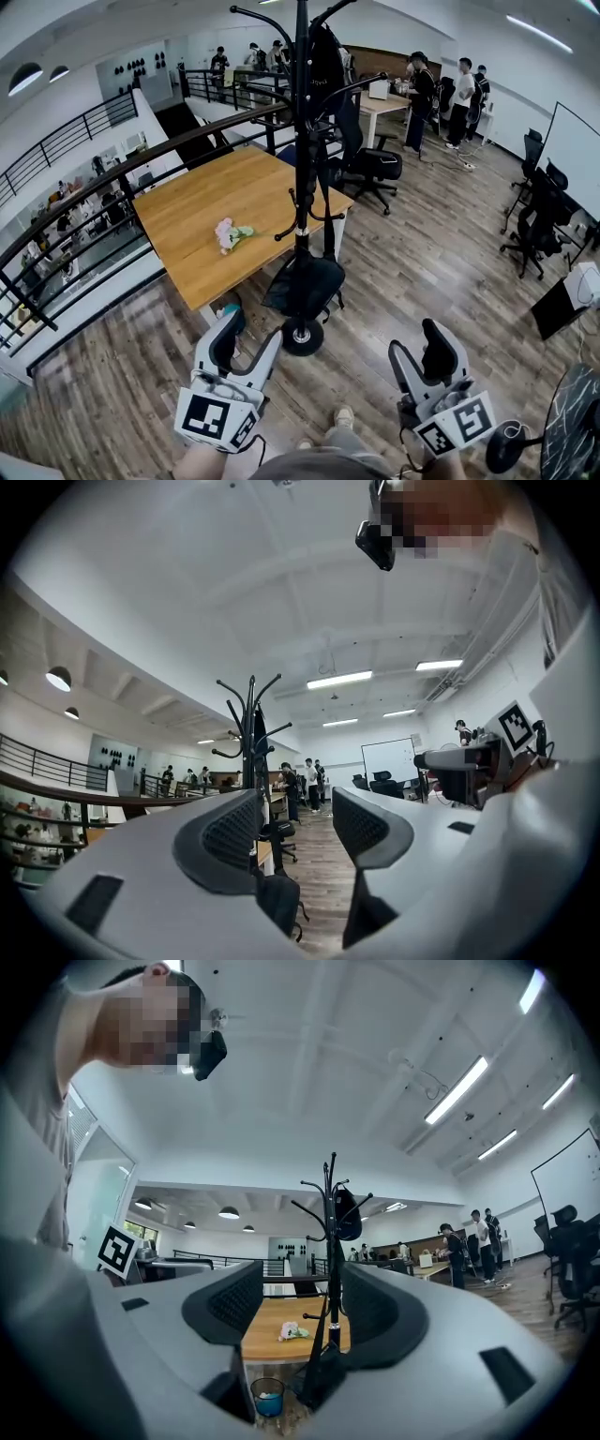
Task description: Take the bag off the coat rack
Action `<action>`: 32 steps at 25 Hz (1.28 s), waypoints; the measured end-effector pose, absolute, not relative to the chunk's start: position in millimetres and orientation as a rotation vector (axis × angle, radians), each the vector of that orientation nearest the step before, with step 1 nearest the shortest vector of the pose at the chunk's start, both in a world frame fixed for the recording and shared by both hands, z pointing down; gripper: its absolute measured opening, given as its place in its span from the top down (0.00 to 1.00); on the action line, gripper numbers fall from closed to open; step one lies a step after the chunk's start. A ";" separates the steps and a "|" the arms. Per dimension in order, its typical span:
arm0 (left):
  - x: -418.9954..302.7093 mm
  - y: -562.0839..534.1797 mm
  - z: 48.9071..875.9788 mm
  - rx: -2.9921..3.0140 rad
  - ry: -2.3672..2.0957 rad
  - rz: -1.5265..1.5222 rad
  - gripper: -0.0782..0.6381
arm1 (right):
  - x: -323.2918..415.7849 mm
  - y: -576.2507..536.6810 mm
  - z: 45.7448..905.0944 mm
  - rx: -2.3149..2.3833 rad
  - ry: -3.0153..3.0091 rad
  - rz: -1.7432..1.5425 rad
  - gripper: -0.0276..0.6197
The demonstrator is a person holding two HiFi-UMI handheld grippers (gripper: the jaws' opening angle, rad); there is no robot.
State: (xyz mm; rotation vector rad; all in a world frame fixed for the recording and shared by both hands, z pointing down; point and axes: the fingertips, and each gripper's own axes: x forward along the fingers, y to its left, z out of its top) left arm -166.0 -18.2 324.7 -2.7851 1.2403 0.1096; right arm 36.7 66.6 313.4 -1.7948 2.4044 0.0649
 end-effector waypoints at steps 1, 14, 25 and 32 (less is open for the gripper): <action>-166.4 -20.1 327.0 -2.792 1.238 0.096 0.54 | 37.4 63.8 314.4 -1.802 2.404 0.058 0.56; -110.4 -99.1 338.9 -2.755 1.346 -0.034 0.54 | 100.6 -42.5 331.8 -1.735 2.494 -0.025 0.56; -64.6 -176.0 341.4 -2.609 1.586 -0.066 0.54 | 134.9 -152.2 341.9 -1.495 2.659 -0.049 0.56; -42.4 -199.2 347.3 -2.569 1.660 -0.152 0.54 | 147.1 -197.0 347.6 -1.379 2.721 -0.089 0.56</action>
